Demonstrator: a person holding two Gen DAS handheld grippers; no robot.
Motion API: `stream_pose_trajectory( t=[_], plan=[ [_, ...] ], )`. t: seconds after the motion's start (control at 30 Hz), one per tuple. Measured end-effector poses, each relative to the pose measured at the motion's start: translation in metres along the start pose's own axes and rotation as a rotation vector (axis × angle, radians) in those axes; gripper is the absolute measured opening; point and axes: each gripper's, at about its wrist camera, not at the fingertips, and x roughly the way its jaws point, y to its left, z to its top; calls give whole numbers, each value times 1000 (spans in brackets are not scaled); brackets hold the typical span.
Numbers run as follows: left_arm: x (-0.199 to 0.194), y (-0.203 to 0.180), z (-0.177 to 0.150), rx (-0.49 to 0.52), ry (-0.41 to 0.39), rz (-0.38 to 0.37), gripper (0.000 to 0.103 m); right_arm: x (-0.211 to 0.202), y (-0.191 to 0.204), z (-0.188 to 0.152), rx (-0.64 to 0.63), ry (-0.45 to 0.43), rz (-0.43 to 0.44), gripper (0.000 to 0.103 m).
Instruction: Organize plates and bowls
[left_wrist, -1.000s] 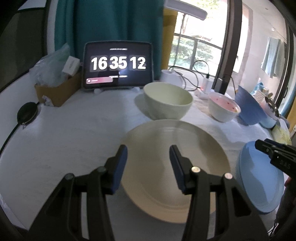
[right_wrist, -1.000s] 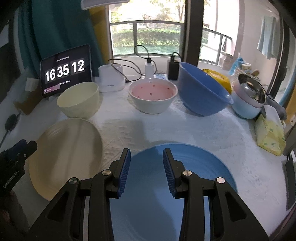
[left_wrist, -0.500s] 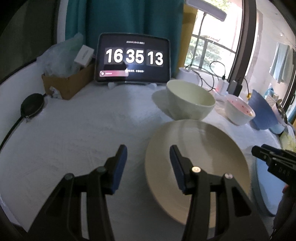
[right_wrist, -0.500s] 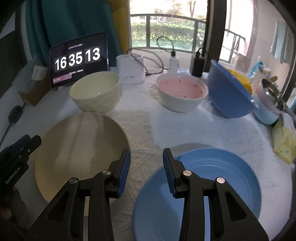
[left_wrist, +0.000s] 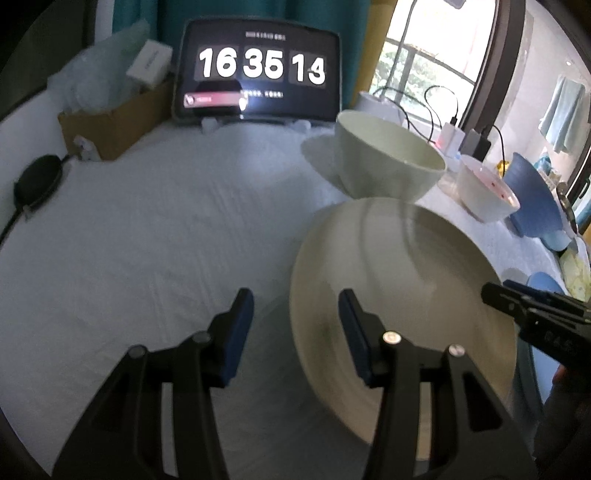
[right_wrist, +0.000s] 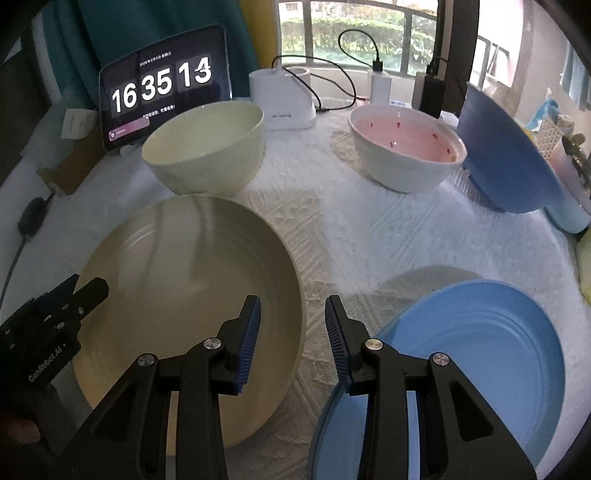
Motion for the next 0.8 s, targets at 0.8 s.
stream_pose_trajectory(
  t=[0.8],
  plan=[
    [-19, -10, -11, 40, -44, -35, 45, -13, 17, -13, -54, -22, 11, 22]
  ],
)
